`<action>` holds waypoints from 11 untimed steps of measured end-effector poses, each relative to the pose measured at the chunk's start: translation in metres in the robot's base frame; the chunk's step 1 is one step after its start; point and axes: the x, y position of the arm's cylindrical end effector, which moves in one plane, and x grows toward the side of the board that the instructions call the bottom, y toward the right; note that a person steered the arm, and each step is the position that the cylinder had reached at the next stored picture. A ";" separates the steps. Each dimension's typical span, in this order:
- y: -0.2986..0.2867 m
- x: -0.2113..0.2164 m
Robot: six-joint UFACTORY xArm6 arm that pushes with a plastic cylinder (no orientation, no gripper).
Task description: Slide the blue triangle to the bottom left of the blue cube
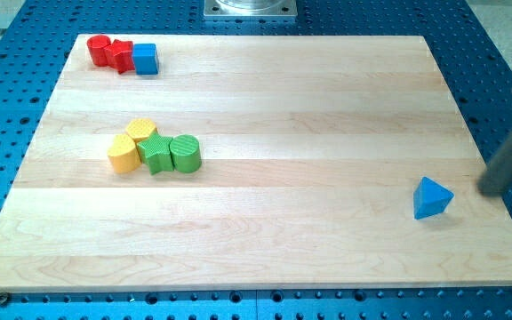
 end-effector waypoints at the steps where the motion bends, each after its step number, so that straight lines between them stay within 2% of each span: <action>1: 0.003 0.044; 2: -0.026 0.052; 3: -0.062 0.030; 5: -0.179 -0.038; 6: -0.251 -0.051; 7: -0.293 -0.071; 9: -0.299 -0.139; 11: -0.275 -0.181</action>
